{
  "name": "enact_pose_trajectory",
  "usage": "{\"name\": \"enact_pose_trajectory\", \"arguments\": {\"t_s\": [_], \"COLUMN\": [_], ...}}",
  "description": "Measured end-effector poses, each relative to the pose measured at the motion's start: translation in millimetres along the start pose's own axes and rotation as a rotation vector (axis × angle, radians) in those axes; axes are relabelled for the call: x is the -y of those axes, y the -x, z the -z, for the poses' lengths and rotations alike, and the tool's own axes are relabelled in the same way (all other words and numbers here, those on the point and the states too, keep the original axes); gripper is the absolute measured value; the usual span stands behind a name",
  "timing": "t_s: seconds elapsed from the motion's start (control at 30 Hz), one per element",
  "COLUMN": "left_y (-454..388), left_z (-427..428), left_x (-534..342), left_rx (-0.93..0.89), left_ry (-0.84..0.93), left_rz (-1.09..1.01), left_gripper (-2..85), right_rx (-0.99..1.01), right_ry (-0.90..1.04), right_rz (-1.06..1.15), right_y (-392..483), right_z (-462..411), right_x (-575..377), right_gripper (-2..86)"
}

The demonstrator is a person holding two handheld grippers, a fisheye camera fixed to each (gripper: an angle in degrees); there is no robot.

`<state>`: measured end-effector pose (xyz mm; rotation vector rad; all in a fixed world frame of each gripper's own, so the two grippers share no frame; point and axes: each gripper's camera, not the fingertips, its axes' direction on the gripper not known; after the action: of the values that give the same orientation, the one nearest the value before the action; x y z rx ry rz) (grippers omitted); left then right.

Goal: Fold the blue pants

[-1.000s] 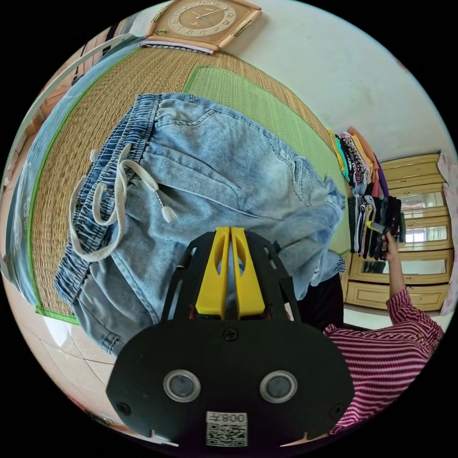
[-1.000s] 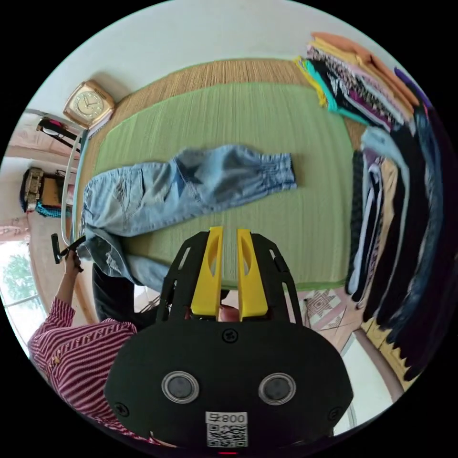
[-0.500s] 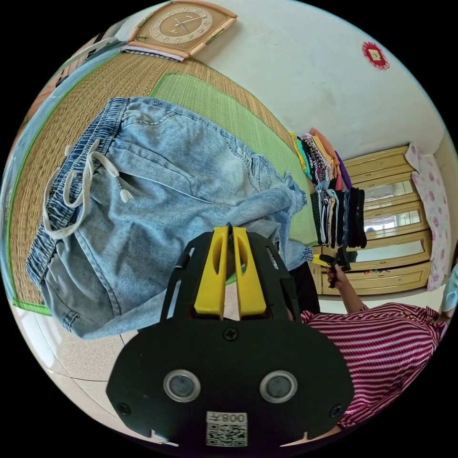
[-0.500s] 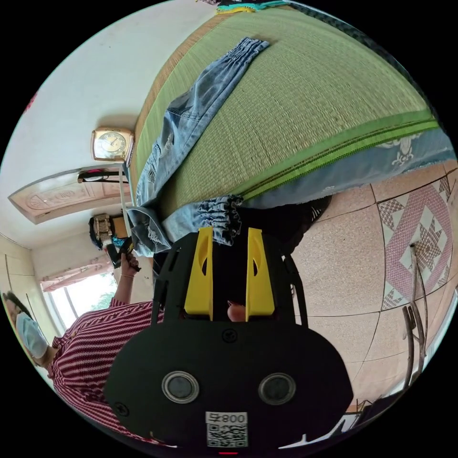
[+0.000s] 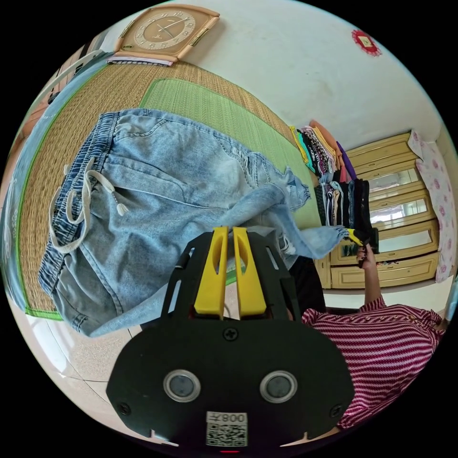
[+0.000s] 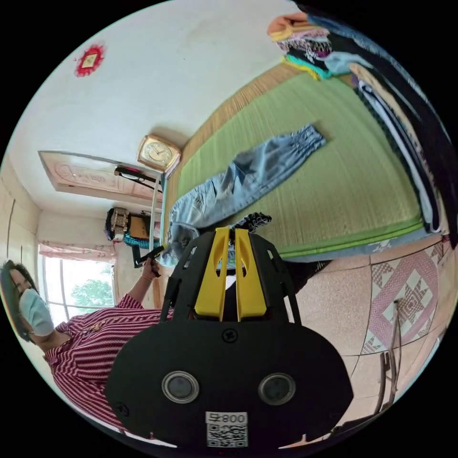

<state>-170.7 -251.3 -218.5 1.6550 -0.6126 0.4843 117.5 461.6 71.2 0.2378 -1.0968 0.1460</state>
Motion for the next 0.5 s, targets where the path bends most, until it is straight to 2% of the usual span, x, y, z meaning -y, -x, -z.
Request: {"name": "enact_pose_trajectory", "arguments": {"t_s": [0.17,0.4,0.5], "left_y": [-14.2,-33.1,-39.6], "left_z": [-1.8,-6.3,-15.5], "left_x": [2.2,25.5,41.3], "left_rx": [-0.005,-0.009,0.009], "left_ry": [-0.002,-0.01,0.006], "left_rz": [-0.014,-0.02,-0.006], "left_gripper": [1.7,1.4,1.2], "right_rx": [-0.017,0.044,0.01], "right_ry": [-0.09,-0.169,-0.164], "right_rz": [-0.05,-0.158,-0.232], "right_y": [-18.0,-70.3,-99.4], "right_z": [68.1,90.0,83.2], "right_x": [11.5,-12.5,1.3], "right_gripper": [1.8,1.6,1.5]}}
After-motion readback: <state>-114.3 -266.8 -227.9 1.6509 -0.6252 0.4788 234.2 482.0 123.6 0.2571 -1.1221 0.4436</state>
